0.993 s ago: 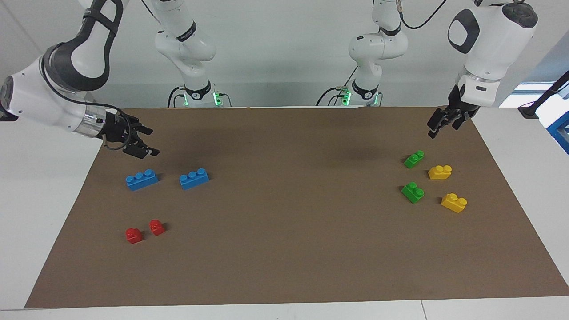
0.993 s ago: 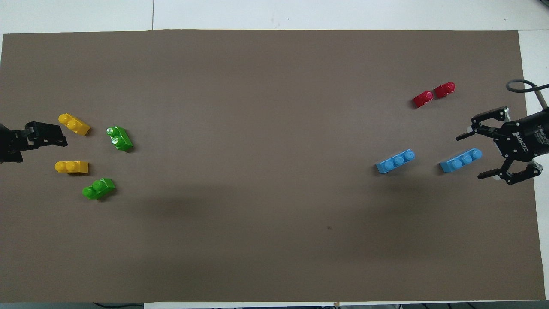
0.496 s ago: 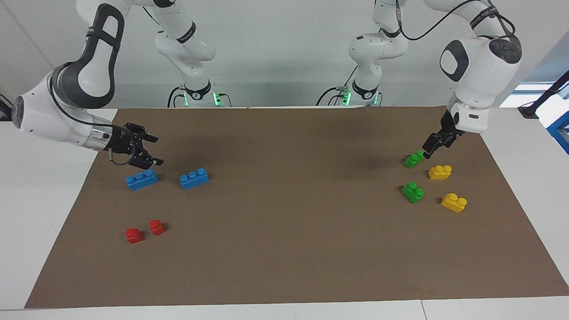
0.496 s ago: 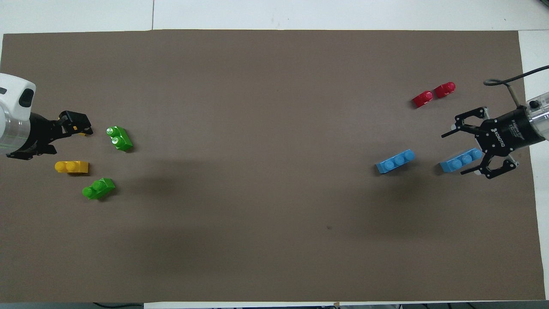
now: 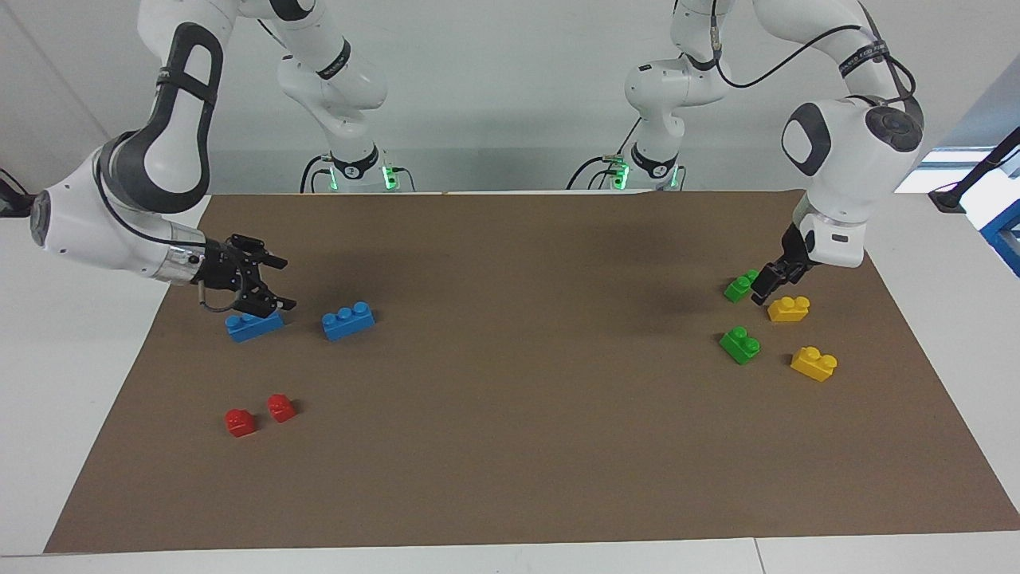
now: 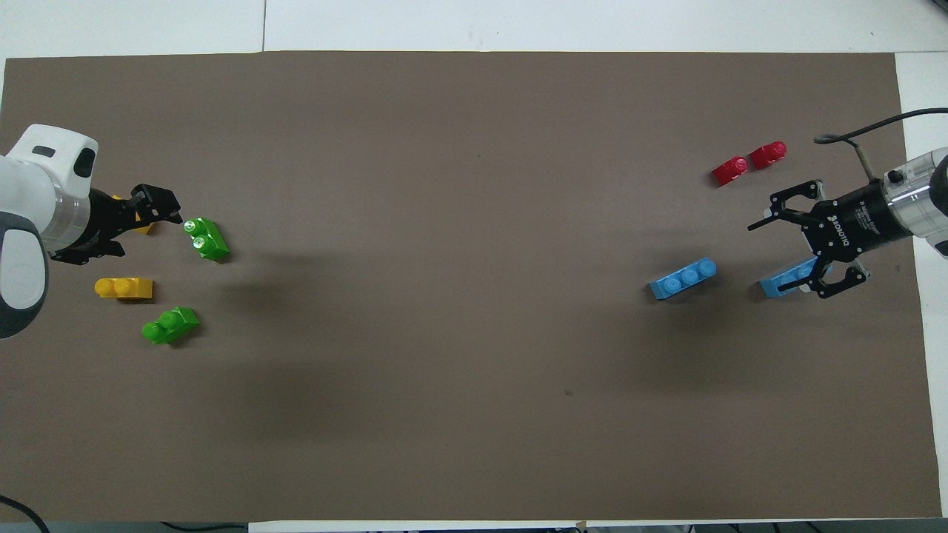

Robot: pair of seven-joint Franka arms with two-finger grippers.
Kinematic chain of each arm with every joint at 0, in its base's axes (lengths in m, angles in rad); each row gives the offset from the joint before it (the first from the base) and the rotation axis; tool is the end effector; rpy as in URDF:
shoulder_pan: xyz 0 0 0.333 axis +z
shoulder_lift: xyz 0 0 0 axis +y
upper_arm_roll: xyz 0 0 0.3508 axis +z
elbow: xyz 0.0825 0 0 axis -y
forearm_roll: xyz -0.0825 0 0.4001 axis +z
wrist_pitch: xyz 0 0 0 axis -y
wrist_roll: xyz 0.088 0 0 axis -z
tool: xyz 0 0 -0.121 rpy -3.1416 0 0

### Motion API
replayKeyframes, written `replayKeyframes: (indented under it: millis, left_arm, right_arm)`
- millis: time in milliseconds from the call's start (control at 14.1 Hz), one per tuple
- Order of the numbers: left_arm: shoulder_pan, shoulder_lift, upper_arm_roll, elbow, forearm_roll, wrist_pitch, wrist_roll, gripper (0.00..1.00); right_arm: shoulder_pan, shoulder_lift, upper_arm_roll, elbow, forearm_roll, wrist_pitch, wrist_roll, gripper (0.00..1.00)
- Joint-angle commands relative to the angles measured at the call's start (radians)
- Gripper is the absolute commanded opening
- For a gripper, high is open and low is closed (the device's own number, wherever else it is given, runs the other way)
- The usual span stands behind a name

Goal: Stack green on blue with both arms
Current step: 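Reach the left gripper to the green brick while the right gripper reaches the blue brick, then close the left gripper on the green brick while the right gripper grasps the blue brick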

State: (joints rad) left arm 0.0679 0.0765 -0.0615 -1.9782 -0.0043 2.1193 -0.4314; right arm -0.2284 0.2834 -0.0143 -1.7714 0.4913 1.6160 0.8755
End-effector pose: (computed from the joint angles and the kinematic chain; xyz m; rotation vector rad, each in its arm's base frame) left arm 0.5972 0.0042 0.4484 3.0430 0.6809 0.0959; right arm 0.6002 -0.0911 0.3987 -2.2030 1.5938 0.7819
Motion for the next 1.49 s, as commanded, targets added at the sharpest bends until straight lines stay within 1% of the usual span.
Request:
replayKeyframes:
  millis: [0, 142, 355, 426, 496, 638, 780, 1135, 1418]
  left_arm:
    - [-0.01, 0.025, 0.006, -0.028, -0.013, 0.065, -0.015, 0.96]
    - [-0.01, 0.049, 0.006, -0.028, -0.013, 0.102, -0.045, 0.95]
    - [-0.01, 0.074, 0.005, -0.031, -0.013, 0.151, -0.11, 0.95]
    - [-0.01, 0.077, 0.005, -0.031, -0.013, 0.159, -0.134, 0.95]
    - [-0.011, 0.086, 0.005, -0.031, -0.013, 0.172, -0.16, 0.99]
    - [-0.025, 0.103, 0.005, -0.039, -0.013, 0.212, -0.17, 0.99]
    - [-0.028, 0.127, 0.005, -0.051, -0.013, 0.257, -0.17, 0.99]
    - [-0.028, 0.17, 0.005, -0.063, -0.013, 0.261, -0.164, 0.98]
    - [-0.025, 0.18, 0.006, -0.082, -0.013, 0.271, -0.162, 0.98]
  right_arm:
    - [0.02, 0.004, 0.004, -0.034, 0.027, 0.039, 0.008, 1.0]
    - [0.021, 0.0, 0.004, -0.078, 0.059, 0.076, -0.006, 1.0]
    - [0.021, 0.002, 0.004, -0.112, 0.061, 0.11, -0.033, 1.0]
    - [0.021, 0.003, 0.004, -0.117, 0.062, 0.116, -0.041, 1.0]
    - [0.021, 0.007, 0.004, -0.129, 0.066, 0.131, -0.055, 1.0]
    - [0.021, 0.005, 0.004, -0.172, 0.093, 0.177, -0.084, 1.0]
    - [0.036, 0.01, 0.004, -0.189, 0.095, 0.194, -0.084, 1.0]
    - [0.056, 0.016, 0.005, -0.227, 0.098, 0.266, -0.09, 1.0]
    - [0.073, 0.039, 0.005, -0.252, 0.132, 0.329, -0.121, 1.0]
